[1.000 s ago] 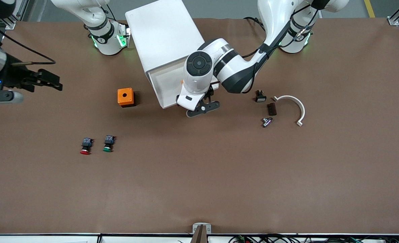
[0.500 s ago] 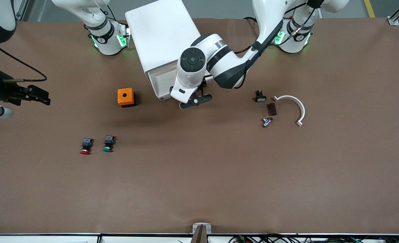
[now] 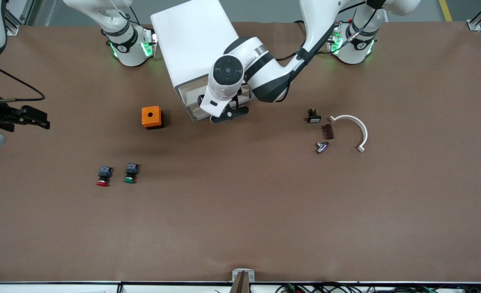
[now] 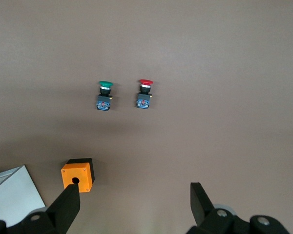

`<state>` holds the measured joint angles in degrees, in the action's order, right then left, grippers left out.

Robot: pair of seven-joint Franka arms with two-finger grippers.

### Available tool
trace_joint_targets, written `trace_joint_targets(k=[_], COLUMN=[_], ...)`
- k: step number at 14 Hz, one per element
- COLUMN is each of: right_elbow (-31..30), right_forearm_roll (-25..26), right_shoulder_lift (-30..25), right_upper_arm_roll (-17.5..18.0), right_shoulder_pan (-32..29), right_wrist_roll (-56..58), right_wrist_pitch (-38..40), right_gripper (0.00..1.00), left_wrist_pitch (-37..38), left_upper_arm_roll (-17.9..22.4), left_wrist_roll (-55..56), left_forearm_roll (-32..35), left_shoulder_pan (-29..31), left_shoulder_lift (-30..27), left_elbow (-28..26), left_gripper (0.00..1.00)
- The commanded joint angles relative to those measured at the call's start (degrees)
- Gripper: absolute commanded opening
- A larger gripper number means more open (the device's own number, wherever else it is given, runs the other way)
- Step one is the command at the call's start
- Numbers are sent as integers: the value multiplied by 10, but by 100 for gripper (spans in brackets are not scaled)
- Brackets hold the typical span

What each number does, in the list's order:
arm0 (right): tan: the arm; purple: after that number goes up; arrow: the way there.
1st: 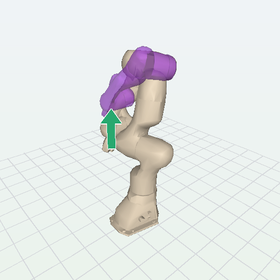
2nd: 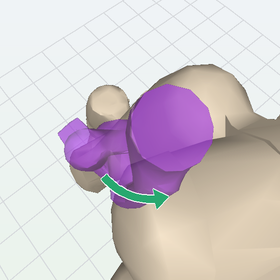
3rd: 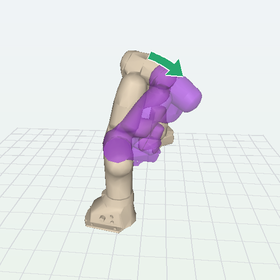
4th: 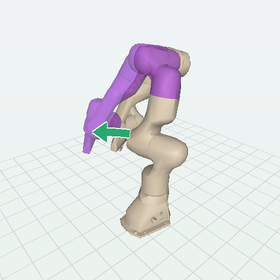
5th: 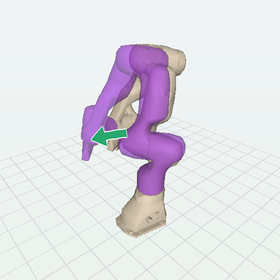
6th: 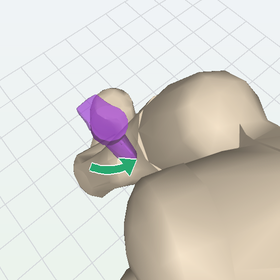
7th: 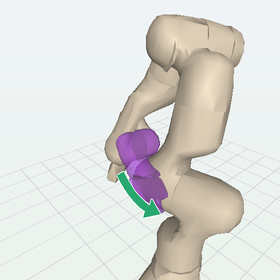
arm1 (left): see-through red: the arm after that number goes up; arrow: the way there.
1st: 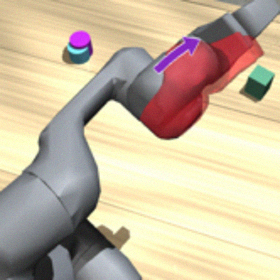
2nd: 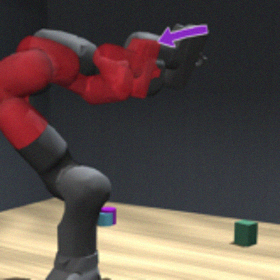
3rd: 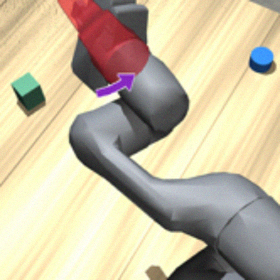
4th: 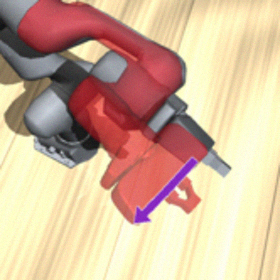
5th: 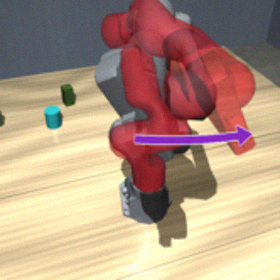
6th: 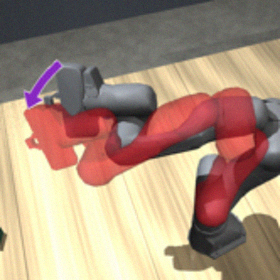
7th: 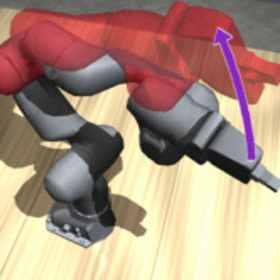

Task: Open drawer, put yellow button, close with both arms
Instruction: 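Push the drawer closed with the left gripper while the right gripper withdraws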

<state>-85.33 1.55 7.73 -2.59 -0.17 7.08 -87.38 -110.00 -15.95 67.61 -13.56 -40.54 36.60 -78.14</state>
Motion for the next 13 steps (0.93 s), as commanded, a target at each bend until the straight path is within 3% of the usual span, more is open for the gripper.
trace_joint_targets(k=[1, 8, 13], right_elbow=[2, 32, 55], right_forearm_roll=[3, 1, -24], right_shoulder_lift=[-6, -8, -17], right_upper_arm_roll=[11, 14, 14], right_shoulder_pan=[-17, -12, -15], right_wrist_roll=[-17, -45, -46], right_wrist_pitch=[16, 33, 57], right_gripper=[100, 100, 100], left_wrist_pitch=[-1, -2, -2], left_upper_arm_roll=[-7, -6, -5], left_wrist_roll=[0, 0, 0], left_forearm_roll=[-34, -92, -97], left_shoulder_pan=[-12, -20, -14], left_shoulder_lift=[0, 6, 3], left_elbow=[-10, -10, -7], left_gripper=[100, 100, 100])
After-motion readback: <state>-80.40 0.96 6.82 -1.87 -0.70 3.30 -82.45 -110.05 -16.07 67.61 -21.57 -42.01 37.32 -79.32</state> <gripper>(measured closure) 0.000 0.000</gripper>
